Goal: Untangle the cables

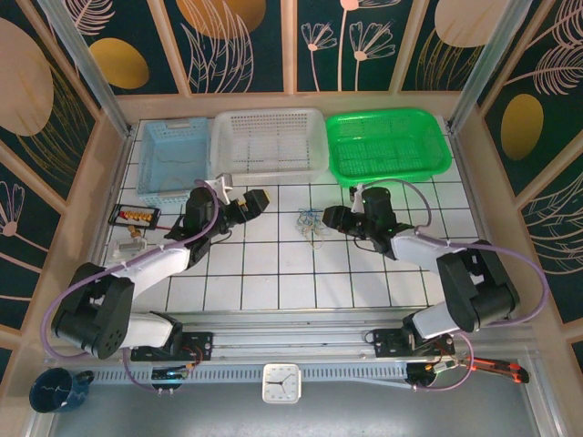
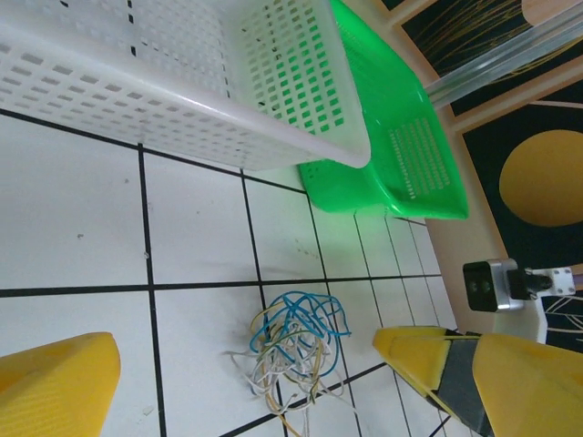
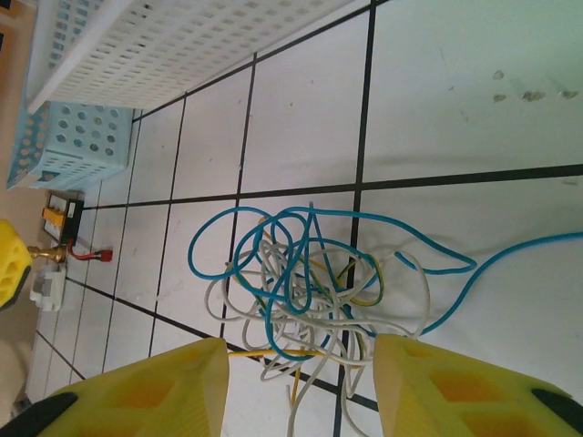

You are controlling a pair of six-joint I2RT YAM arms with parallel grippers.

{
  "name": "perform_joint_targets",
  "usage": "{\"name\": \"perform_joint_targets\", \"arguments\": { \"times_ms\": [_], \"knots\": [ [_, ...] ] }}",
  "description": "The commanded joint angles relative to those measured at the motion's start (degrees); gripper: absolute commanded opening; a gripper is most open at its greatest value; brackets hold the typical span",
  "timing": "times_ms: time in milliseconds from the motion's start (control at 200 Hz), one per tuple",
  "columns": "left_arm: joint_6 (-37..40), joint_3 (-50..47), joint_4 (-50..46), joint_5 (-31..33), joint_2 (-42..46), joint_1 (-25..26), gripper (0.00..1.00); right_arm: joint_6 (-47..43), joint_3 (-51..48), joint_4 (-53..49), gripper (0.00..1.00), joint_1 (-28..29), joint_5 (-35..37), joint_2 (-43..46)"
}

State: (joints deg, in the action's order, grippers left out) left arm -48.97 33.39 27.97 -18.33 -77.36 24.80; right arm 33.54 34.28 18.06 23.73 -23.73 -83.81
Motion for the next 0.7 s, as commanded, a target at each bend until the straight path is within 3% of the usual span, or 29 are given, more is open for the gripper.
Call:
{"name": "perform_joint_targets", "arguments": {
  "times_ms": [0,696],
  "knots": [
    [-1.39,-0.02,4.73,1.42,-1.15,0.80,0.99,1.43,2.68,4.46,0.44,0.67,-1.75,-2.48],
    [-1.84,0.44,6.30,1.36,-1.92,1.51,0.99,3.46,6.32,8.34,0.38,2.40,-2.64,-10.62]
  ]
}}
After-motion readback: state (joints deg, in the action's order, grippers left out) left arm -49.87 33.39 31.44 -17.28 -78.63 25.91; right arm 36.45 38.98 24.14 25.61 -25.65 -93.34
